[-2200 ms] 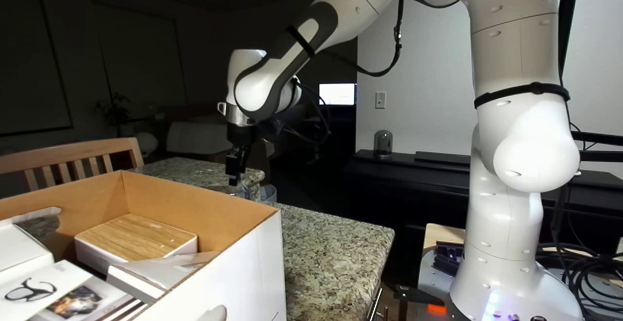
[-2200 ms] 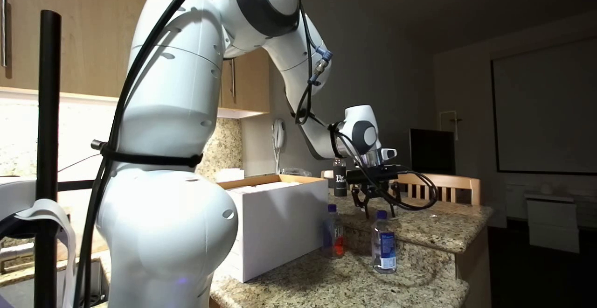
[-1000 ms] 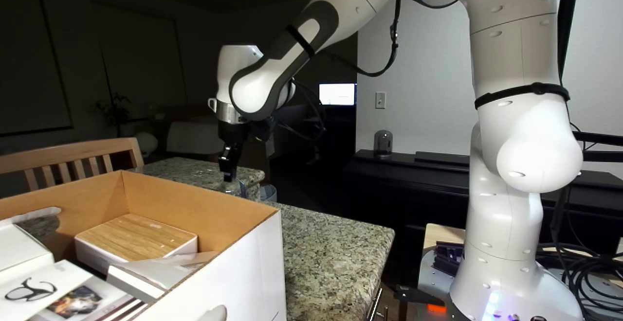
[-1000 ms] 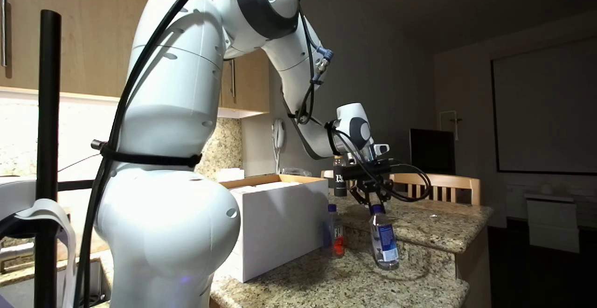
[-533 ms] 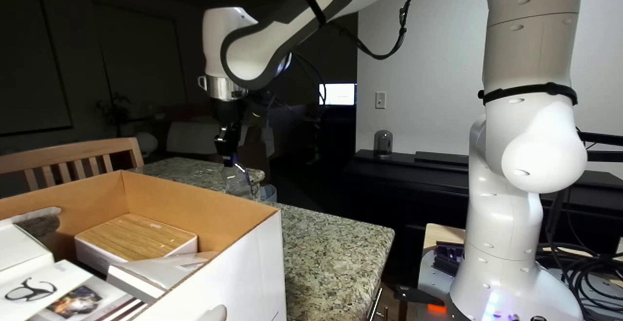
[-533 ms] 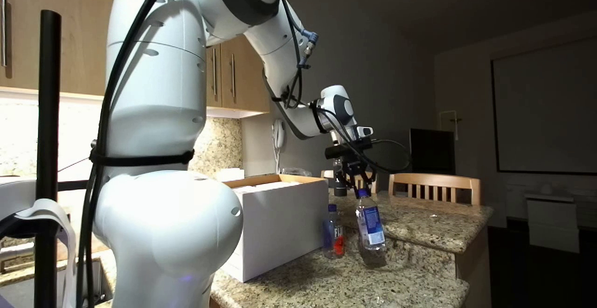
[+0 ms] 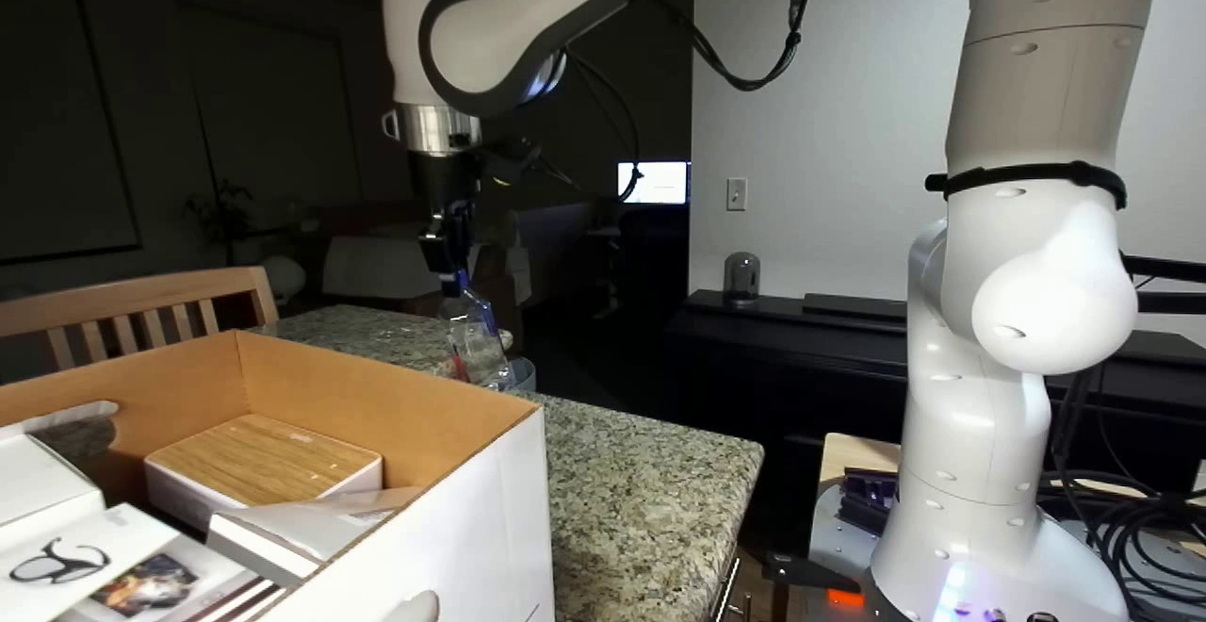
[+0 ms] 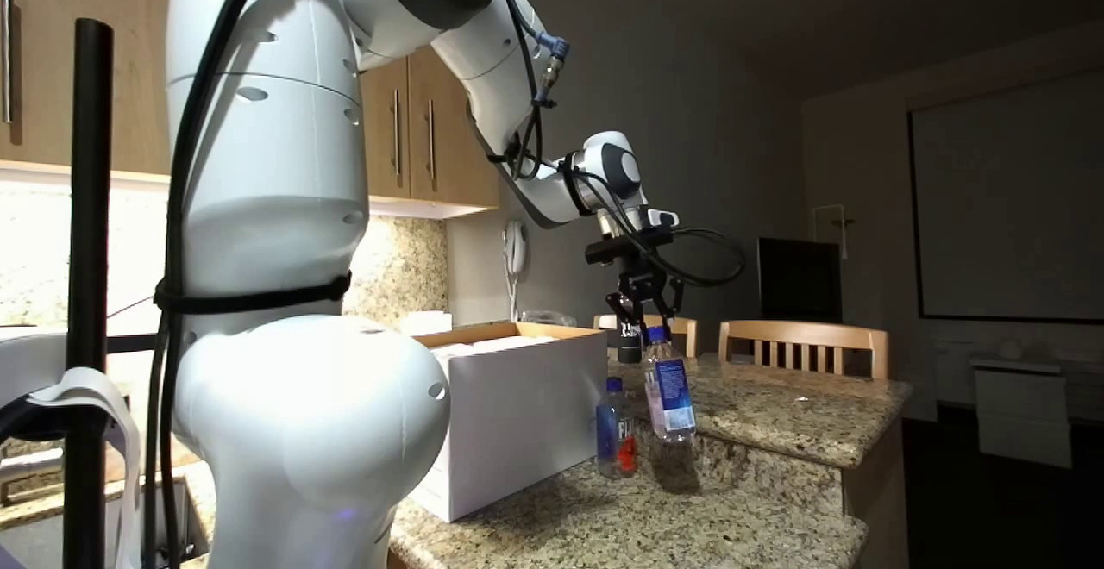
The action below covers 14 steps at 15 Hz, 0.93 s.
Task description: Put the right bottle in the box
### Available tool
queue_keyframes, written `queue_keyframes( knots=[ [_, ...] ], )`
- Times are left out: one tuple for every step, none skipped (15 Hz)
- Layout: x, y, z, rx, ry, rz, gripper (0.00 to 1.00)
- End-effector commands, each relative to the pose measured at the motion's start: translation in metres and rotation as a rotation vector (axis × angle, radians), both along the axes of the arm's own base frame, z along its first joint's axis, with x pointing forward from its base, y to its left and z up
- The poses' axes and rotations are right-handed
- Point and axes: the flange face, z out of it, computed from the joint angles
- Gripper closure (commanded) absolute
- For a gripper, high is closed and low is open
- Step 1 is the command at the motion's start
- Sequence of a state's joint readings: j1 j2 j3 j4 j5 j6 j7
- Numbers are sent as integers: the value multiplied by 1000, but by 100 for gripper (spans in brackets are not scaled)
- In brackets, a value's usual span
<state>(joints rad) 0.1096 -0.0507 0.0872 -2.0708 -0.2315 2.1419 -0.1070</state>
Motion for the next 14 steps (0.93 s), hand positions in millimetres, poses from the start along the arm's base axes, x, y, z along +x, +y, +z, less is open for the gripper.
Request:
queue_keyframes(
  knots=[
    [3, -2, 4, 0, -8, -11, 85],
    [6, -1, 13, -3, -27, -10, 85],
    [8, 2, 26, -11, -56, -1, 84],
    [9, 6, 39, -19, -82, 5, 84],
    [11, 9, 51, -23, -106, 17, 84],
    [12, 15, 67, -25, -133, 28, 84],
    [14, 20, 81, -26, -159, 36, 85],
    [16, 25, 95, -22, -180, 48, 84],
    [18, 31, 109, -16, -197, 61, 84],
    [20, 38, 121, -11, -215, 71, 84],
    [20, 44, 132, -7, -224, 81, 84],
    [21, 50, 142, -6, -230, 86, 84],
    [20, 55, 153, -2, -228, 93, 84],
    [19, 60, 163, 12, -214, 107, 84]
  ],
)
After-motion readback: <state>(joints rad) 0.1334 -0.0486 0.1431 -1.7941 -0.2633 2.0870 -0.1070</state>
